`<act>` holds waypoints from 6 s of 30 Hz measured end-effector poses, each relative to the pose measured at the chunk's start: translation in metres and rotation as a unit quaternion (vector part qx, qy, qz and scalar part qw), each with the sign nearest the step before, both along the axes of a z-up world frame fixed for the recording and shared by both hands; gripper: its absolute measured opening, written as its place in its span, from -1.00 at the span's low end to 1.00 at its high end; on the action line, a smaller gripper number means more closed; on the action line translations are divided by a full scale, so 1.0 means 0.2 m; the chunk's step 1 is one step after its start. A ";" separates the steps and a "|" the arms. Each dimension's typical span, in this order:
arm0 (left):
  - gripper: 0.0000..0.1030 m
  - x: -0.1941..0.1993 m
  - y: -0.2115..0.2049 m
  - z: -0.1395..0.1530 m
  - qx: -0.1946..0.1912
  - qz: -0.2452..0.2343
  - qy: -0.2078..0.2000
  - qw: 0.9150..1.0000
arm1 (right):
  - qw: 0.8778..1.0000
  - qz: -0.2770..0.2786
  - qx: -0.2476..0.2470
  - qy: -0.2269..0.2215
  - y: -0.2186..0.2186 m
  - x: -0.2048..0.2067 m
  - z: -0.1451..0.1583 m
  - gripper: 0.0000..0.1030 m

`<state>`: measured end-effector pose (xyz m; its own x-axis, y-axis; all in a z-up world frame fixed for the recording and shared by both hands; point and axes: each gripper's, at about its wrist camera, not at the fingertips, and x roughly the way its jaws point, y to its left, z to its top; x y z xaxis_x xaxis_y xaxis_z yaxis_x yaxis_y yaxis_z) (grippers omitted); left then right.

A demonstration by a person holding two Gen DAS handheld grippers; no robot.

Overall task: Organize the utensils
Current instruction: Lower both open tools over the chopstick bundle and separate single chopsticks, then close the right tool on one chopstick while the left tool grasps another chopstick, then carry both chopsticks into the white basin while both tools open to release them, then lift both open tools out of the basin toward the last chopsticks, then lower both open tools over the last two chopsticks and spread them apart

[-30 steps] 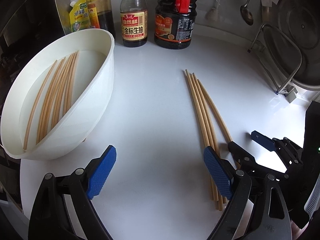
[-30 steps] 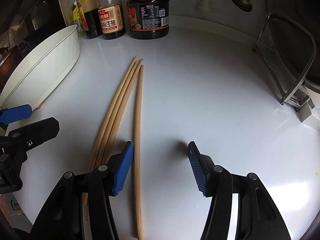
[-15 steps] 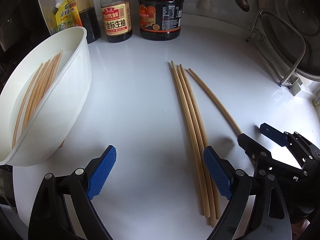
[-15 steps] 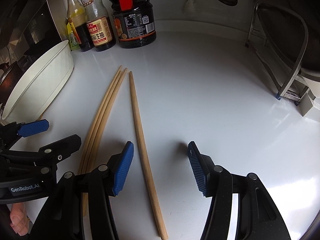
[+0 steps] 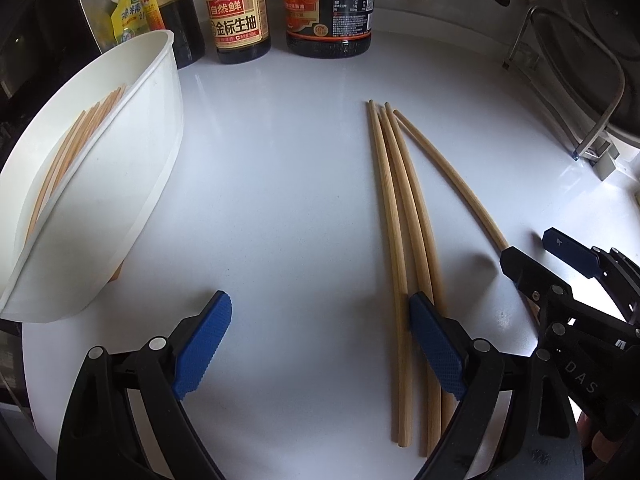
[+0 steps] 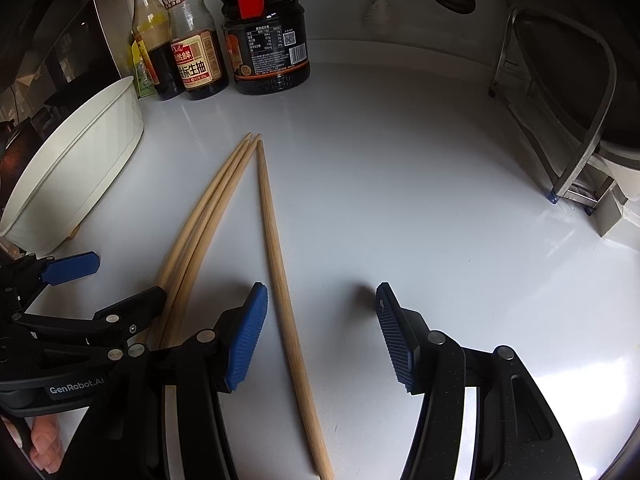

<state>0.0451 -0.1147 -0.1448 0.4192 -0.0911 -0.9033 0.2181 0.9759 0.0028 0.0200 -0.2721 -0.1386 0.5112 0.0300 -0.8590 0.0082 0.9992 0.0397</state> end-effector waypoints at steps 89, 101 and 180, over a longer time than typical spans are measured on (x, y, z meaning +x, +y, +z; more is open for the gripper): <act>-0.02 0.49 1.45 0.42 -0.065 0.120 -0.026 0.990 | 0.990 0.093 0.080 0.071 1.38 0.79 0.28 -0.66; 0.40 0.38 1.46 0.49 -0.056 0.141 -0.046 0.987 | 0.992 0.088 0.078 0.054 1.31 0.65 0.37 -0.57; 0.83 -0.20 0.44 0.39 -0.029 0.003 -0.069 0.997 | 0.998 -0.049 -0.015 0.039 0.32 -0.02 0.05 0.09</act>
<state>0.0055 -0.0264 -0.0667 0.5399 -0.1389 -0.8302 0.2130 0.9767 -0.0249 0.0157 -0.2084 -0.1282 0.4423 -0.0434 -0.8958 0.1083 0.9941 0.0053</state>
